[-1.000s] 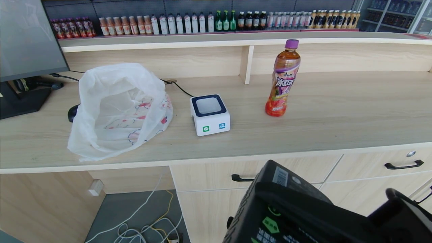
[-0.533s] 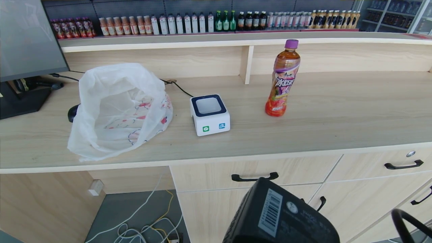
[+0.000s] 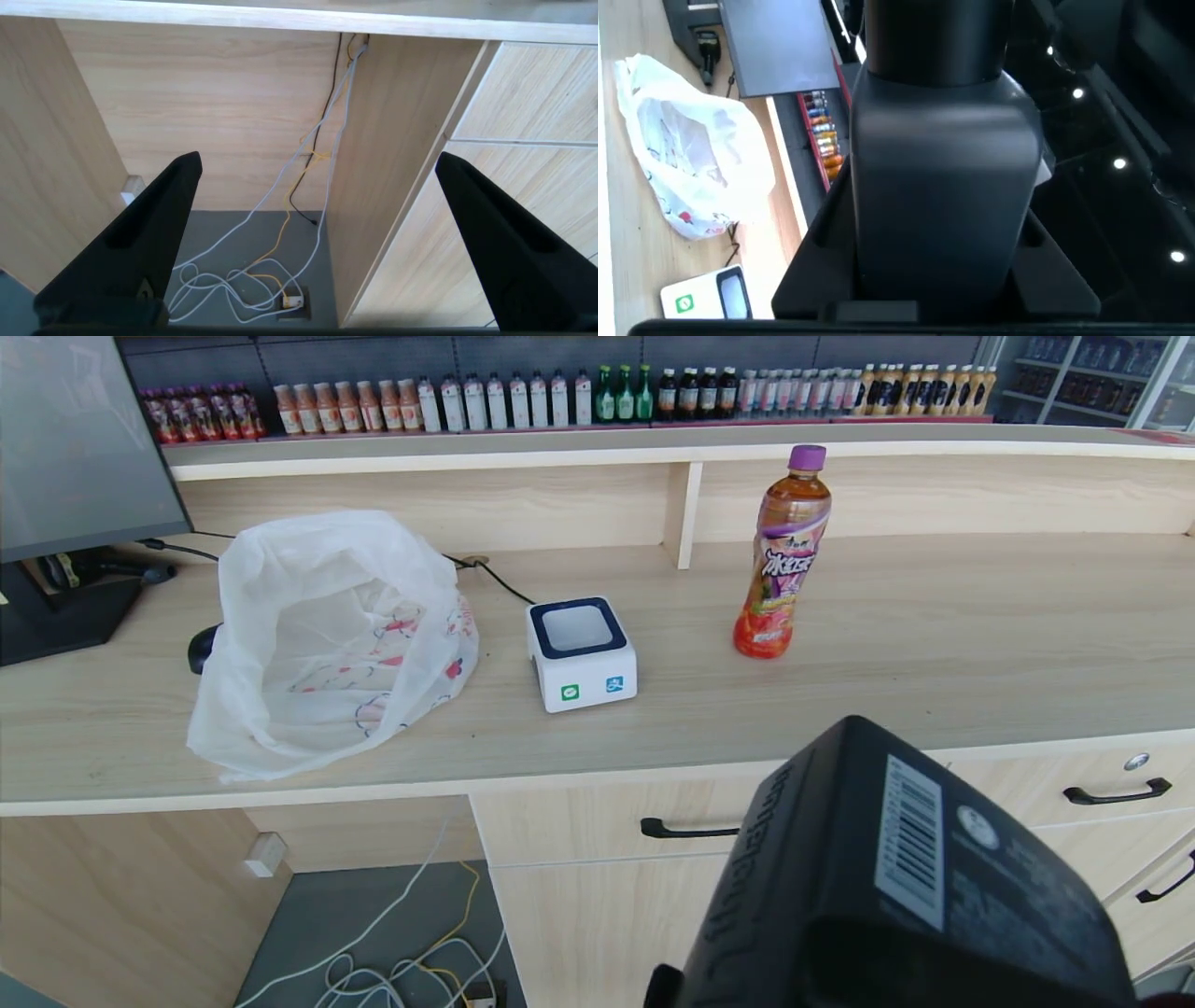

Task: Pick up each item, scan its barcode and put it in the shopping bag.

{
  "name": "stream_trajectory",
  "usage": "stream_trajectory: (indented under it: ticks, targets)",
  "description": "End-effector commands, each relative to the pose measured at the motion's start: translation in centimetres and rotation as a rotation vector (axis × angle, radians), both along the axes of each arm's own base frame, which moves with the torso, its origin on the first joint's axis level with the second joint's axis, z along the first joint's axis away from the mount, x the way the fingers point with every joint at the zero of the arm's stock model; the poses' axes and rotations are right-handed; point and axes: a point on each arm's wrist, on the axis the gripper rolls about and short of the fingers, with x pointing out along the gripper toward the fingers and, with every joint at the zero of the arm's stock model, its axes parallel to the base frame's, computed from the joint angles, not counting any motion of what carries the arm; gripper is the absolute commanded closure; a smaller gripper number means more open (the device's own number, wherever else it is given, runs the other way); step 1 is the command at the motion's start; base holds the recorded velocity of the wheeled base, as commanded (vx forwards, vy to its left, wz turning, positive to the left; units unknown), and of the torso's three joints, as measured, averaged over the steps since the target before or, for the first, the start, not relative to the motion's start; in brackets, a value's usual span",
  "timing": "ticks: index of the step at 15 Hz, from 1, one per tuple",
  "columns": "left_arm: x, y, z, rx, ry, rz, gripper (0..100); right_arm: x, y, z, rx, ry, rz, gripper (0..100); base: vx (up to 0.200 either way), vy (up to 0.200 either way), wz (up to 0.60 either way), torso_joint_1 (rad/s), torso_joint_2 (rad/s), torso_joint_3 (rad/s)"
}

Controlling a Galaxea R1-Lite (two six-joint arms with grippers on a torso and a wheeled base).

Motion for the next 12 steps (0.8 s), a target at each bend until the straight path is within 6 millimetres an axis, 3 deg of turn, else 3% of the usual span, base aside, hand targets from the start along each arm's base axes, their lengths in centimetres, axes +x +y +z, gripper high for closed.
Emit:
stream_trajectory:
  ticks: [1,5,8,12]
  targets:
    - [0.0,0.0,0.0,0.0,-0.001,0.0,0,0.1,0.7,-0.6,-0.034,-0.018,-0.008,100,0.0,0.0,0.0,0.0,0.0,0.0]
    - [0.0,0.0,0.0,0.0,-0.001,0.0,0,0.1,2.3,-1.3,-0.096,-0.084,-0.066,100,0.0,0.0,0.0,0.0,0.0,0.0]
    - [0.0,0.0,0.0,0.0,-0.001,0.0,0,0.3,3.4,-0.6,-0.108,-0.197,-0.131,100,0.0,0.0,0.0,0.0,0.0,0.0]
    - [0.0,0.0,0.0,0.0,-0.001,0.0,0,0.3,3.5,0.0,-0.122,-0.305,-0.194,100,0.0,0.0,0.0,0.0,0.0,0.0]
